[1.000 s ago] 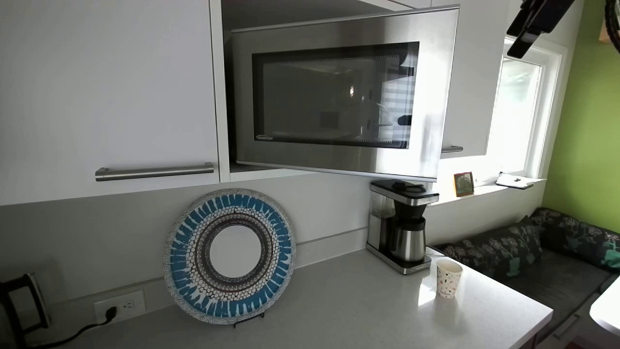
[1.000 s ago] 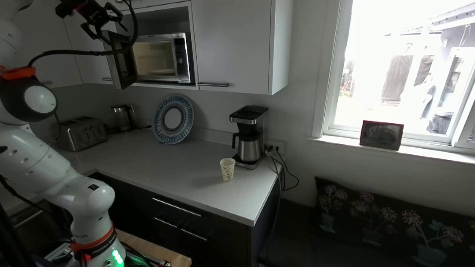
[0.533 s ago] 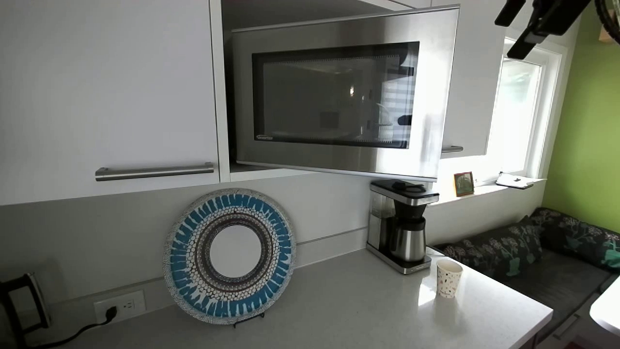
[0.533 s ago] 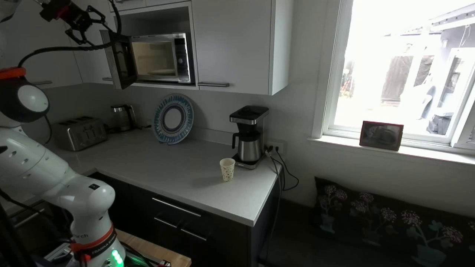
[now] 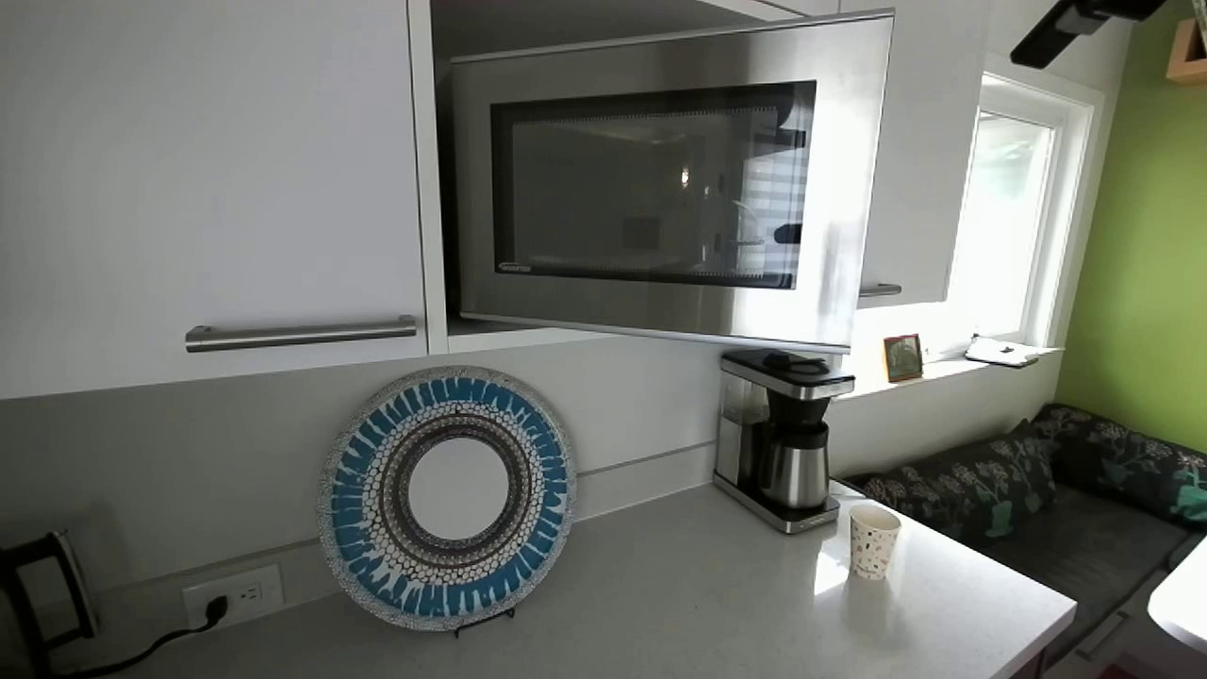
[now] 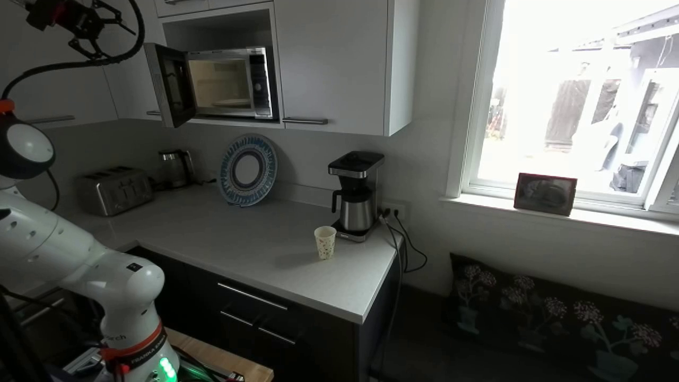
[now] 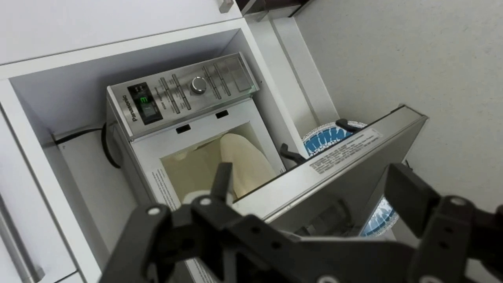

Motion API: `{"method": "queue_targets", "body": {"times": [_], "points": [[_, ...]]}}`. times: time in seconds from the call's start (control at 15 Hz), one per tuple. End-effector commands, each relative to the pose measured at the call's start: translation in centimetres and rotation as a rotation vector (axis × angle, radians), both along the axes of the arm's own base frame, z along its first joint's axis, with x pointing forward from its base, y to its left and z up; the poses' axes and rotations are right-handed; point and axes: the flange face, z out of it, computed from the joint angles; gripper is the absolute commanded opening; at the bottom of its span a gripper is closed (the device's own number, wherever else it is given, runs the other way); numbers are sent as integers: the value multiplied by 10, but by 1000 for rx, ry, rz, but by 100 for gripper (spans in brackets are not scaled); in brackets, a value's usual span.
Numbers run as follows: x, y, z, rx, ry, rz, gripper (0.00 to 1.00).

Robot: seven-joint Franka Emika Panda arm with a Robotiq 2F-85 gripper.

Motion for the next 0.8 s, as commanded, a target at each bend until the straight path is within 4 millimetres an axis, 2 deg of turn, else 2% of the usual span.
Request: {"method": "queue_targets", "body": {"times": [0.0,0.33,0.53,0.6,0.73], "points": [[12,21,-17,-1,-42,-12,66],[43,56,-34,-12,-101,33,26],[60,68,-38,-61,-148,60,4],[68,69,-38,-80,-172,60,1],[87,69,-41,-99,-205,57,0]]}}
